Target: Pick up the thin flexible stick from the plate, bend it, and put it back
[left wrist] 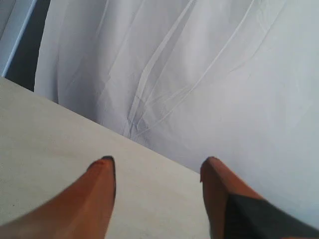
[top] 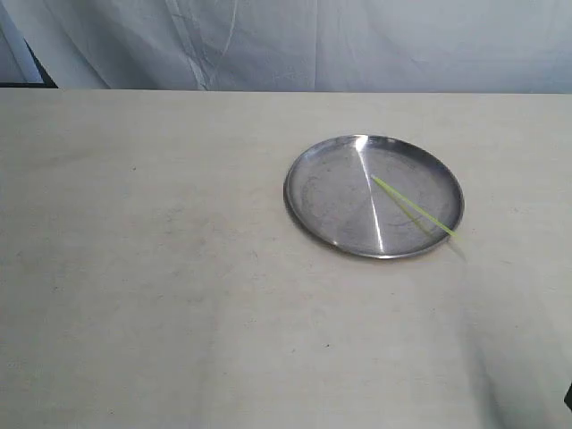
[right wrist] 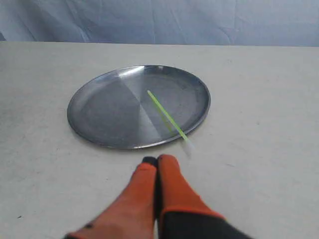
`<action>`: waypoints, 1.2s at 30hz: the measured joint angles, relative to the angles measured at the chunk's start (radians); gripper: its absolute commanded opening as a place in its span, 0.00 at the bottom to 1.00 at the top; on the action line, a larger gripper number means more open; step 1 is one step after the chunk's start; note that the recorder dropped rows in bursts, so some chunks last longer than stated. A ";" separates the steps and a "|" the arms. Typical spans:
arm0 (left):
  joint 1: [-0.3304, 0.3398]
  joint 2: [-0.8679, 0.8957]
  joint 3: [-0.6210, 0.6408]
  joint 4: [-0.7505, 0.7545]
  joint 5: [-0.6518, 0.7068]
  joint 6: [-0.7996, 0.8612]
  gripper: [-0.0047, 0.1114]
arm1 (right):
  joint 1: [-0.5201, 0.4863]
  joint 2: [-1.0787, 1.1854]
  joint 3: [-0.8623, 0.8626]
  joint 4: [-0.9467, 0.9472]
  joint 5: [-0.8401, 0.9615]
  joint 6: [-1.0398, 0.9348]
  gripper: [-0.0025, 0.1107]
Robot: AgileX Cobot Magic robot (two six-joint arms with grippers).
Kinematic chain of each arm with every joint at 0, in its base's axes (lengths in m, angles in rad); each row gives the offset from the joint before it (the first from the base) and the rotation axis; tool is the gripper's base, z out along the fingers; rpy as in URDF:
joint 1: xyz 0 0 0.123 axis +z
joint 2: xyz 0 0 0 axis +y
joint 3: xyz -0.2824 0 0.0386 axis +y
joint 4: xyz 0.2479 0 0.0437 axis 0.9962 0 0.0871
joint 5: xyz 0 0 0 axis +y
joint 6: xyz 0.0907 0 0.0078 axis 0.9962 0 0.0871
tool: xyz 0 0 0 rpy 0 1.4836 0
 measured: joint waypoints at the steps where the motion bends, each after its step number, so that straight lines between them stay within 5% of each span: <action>1: 0.000 0.000 0.000 0.000 0.000 0.000 0.48 | 0.000 0.000 0.000 -0.006 -0.006 0.000 0.01; 14: 0.000 0.000 0.000 0.005 0.000 0.000 0.48 | 0.000 0.000 0.002 -0.111 -0.355 -0.006 0.01; 23: 0.000 0.000 0.000 0.005 0.000 0.000 0.48 | 0.000 0.000 0.002 0.489 -0.542 0.383 0.01; 29: 0.000 0.000 0.000 0.005 0.000 0.000 0.48 | 0.000 -0.002 -0.003 0.543 -0.846 0.401 0.01; 36: 0.000 0.000 0.000 0.005 0.000 0.000 0.48 | 0.000 0.012 -0.074 0.494 -0.835 0.404 0.01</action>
